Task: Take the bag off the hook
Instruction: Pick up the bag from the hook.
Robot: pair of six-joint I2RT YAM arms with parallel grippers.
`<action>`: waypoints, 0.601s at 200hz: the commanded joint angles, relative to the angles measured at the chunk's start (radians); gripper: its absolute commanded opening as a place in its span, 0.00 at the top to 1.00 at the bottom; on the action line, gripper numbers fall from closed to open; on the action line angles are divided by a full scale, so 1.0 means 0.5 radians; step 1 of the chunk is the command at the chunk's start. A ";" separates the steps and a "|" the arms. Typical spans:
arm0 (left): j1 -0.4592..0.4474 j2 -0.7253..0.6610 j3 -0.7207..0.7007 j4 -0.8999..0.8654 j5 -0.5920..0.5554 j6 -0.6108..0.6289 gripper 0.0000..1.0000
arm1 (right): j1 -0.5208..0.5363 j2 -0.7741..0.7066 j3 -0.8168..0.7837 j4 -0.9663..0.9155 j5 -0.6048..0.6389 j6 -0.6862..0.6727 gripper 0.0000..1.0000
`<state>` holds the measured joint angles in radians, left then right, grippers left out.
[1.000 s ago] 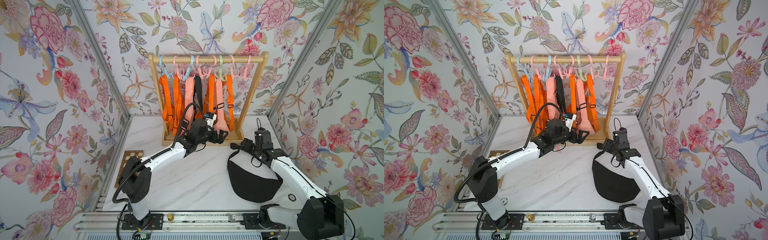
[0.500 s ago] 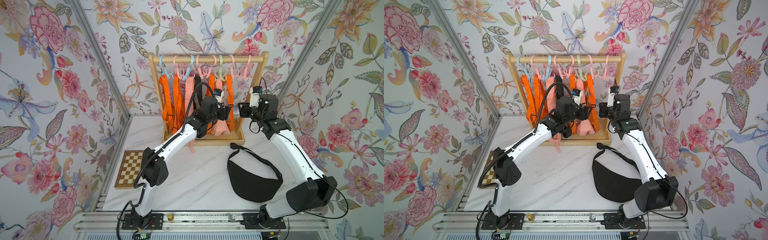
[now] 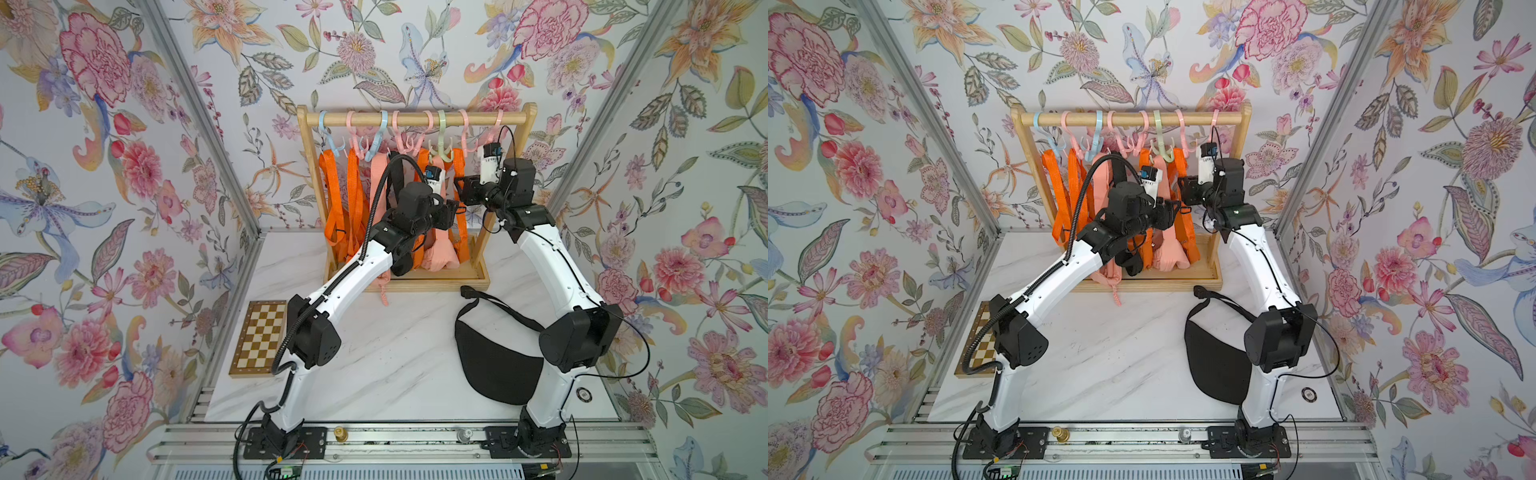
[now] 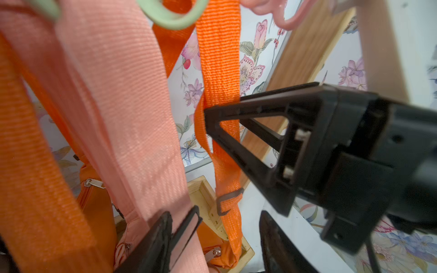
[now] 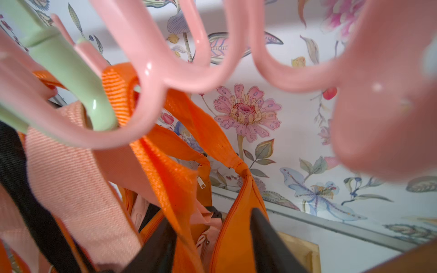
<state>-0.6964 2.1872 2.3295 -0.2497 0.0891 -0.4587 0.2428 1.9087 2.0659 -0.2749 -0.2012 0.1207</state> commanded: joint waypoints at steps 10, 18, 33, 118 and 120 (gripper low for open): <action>0.105 0.166 0.164 -0.113 -0.132 0.033 0.43 | 0.020 0.048 0.157 -0.008 0.062 0.042 0.85; 0.129 0.185 0.179 -0.113 -0.165 0.033 0.44 | 0.020 0.041 0.172 -0.006 0.087 0.047 0.87; 0.170 0.201 0.185 -0.120 -0.235 0.030 0.46 | 0.019 0.001 0.183 -0.013 0.116 0.044 0.89; 0.363 0.123 0.169 -0.173 -0.456 0.129 0.47 | 0.010 -0.476 -0.093 -0.012 -0.048 0.022 0.90; 0.364 0.120 0.167 -0.175 -0.462 0.130 0.47 | 0.009 -0.484 -0.092 -0.013 -0.051 0.024 0.90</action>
<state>-0.5392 2.2795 2.3920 -0.3080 -0.0837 -0.4259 0.2493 1.7393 2.0323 -0.3019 -0.1886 0.1349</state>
